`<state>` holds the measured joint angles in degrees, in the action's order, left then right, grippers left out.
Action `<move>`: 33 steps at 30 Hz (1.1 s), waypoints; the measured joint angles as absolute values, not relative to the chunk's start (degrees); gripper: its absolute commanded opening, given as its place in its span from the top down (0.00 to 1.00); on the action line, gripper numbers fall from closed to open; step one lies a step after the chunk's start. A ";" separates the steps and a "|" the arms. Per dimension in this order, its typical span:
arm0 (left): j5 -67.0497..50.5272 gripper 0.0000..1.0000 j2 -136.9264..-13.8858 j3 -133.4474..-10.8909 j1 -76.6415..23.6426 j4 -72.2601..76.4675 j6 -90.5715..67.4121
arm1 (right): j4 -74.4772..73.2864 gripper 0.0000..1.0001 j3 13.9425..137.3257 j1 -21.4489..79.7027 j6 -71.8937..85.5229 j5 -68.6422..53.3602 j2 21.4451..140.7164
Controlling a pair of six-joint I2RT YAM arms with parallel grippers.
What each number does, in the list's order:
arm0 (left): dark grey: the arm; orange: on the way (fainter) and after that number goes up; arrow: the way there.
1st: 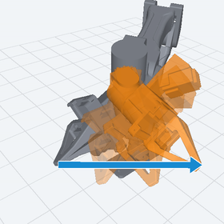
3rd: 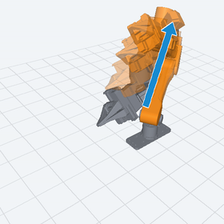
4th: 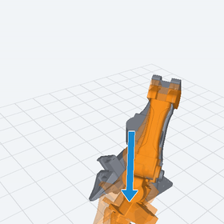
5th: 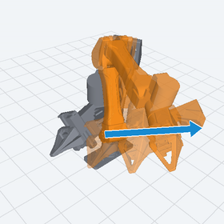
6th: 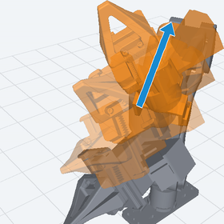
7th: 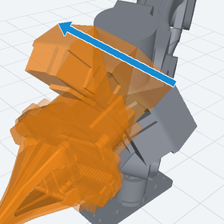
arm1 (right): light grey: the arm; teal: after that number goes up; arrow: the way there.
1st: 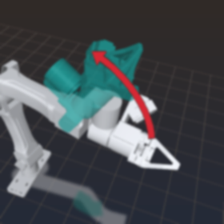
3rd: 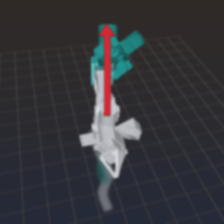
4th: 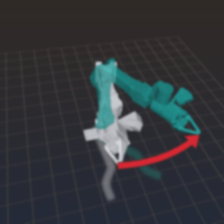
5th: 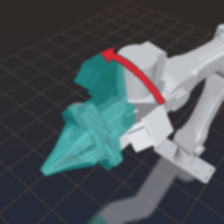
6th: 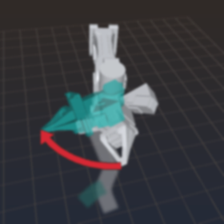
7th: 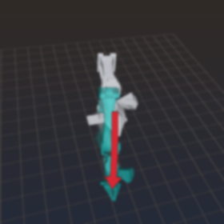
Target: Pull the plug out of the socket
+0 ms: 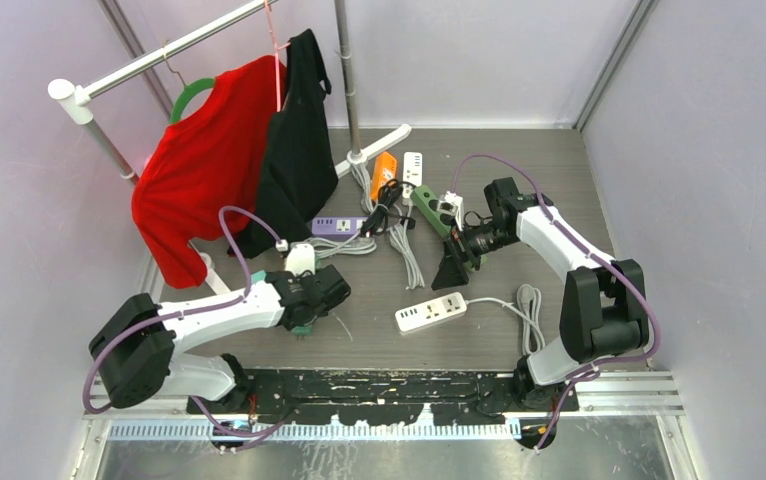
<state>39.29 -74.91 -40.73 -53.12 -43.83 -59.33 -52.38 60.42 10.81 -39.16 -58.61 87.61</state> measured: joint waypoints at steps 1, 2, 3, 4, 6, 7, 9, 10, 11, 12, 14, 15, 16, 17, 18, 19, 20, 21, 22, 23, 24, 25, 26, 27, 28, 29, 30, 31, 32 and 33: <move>39.13 0.23 -74.87 -40.88 -53.12 -43.86 -59.16 | -52.38 0.00 60.42 10.81 -39.18 -58.61 87.61; 39.03 0.22 -74.85 -41.04 -53.12 -43.86 -58.87 | -52.38 0.00 60.42 10.81 -39.16 -58.61 87.61; 38.74 0.20 -74.63 -41.15 -53.12 -43.77 -58.39 | -52.40 0.00 60.42 10.81 -39.18 -58.61 87.61; 38.44 0.19 -74.13 -41.21 -53.12 -43.77 -57.95 | -52.40 0.00 60.42 10.81 -39.20 -58.61 87.61; 37.69 0.17 -72.44 -41.32 -53.12 -43.77 -57.17 | -52.51 0.00 60.42 10.81 -39.24 -58.61 87.61; 37.26 0.16 -71.40 -41.43 -53.12 -43.72 -56.49 | -52.62 0.00 60.42 10.81 -39.38 -58.59 87.61; 36.23 0.13 -69.43 -41.78 -53.12 -43.44 -55.11 | -52.95 0.00 60.42 10.79 -39.81 -58.59 87.61; 35.27 0.13 -68.03 -41.80 -53.12 -42.78 -54.15 | -53.19 0.00 60.42 10.74 -40.16 -58.59 87.61; 34.35 0.13 -66.52 -41.80 -53.12 -42.19 -53.10 | -53.45 0.00 60.42 10.68 -40.49 -58.57 87.61; 33.36 0.13 -64.95 -41.80 -53.12 -41.41 -52.03 | -53.93 0.00 60.42 10.50 -40.88 -58.57 87.61; 31.22 0.08 -61.14 -41.78 -53.12 -39.48 -50.06 | -55.16 0.00 60.53 9.80 -42.09 -58.37 87.44; 30.09 0.06 -58.67 -41.78 -53.12 -38.39 -48.88 | -55.99 0.00 60.66 9.13 -42.83 -58.11 87.07; 29.12 0.05 -55.72 -41.78 -53.12 -37.23 -47.59 | -56.93 0.00 60.95 8.10 -43.53 -57.74 86.46; 28.25 0.04 -53.06 -41.87 -53.12 -36.38 -46.48 | -57.74 0.00 61.41 6.76 -43.94 -57.25 85.54; 27.35 0.02 -50.59 -41.98 -53.12 -35.40 -45.08 | -58.37 0.00 61.98 5.15 -44.21 -56.55 84.31; 26.48 0.02 -48.34 -42.15 -53.12 -34.57 -43.48 | -58.67 0.00 62.57 3.66 -44.12 -55.77 83.07; 25.52 0.01 -46.35 -42.39 -53.12 -33.89 -41.80 | -58.83 0.00 63.51 1.67 -43.79 -54.59 81.32; 24.58 0.01 -44.10 -42.98 -53.12 -33.26 -39.88 | -58.83 0.00 64.69 -0.19 -43.24 -53.06 79.55; 24.01 0.01 -42.46 -43.75 -53.12 -32.84 -38.39 | -58.74 0.00 66.19 -1.93 -42.59 -51.29 77.71; 23.55 0.00 -40.88 -44.97 -53.12 -32.69 -36.71 | -58.50 0.00 67.51 -3.27 -41.60 -49.78 76.16; 23.18 0.01 -39.46 -46.59 -53.12 -32.38 -34.96 | -57.65 0.00 69.38 -4.80 -39.53 -46.78 74.04; 22.92 0.01 -38.52 -48.29 -53.12 -32.21 -33.41 | -56.36 0.00 71.07 -5.63 -36.86 -43.64 72.03; 22.87 0.00 -37.95 -49.98 -53.12 -32.03 -32.10 | -55.09 0.00 72.38 -6.07 -34.30 -40.95 70.35; 22.83 0.01 -37.65 -52.49 -53.12 -32.03 -30.59 | -53.43 0.00 73.84 -6.17 -30.72 -37.21 68.42; 22.72 0.01 -37.65 -54.83 -53.12 -32.03 -29.28 | -51.64 0.00 75.37 -6.17 -26.89 -33.32 66.37; 22.50 0.01 -37.80 -57.63 -53.12 -31.97 -28.03 | -50.39 0.00 77.17 -6.20 -23.59 -30.06 64.47; 22.15 0.01 -38.17 -60.77 -53.12 -31.99 -26.98 | -50.19 0.00 79.53 -6.20 -20.95 -27.79 63.13; 21.63 0.01 -38.50 -63.57 -53.12 -31.92 -26.20 | -50.46 0.00 82.59 -6.24 -18.57 -26.26 62.35; 21.08 0.01 -38.98 -66.35 -53.12 -32.03 -25.32 | -50.63 0.00 85.32 -6.24 -16.84 -25.52 62.06; 20.53 0.01 -39.59 -68.75 -53.10 -32.08 -24.77 | -50.96 0.00 88.77 -6.24 -14.87 -25.32 61.98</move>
<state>20.53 -39.59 -68.75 -53.10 -32.08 -24.77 -50.96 88.77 -6.24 -14.87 -25.32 61.98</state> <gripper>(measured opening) 0.994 0.997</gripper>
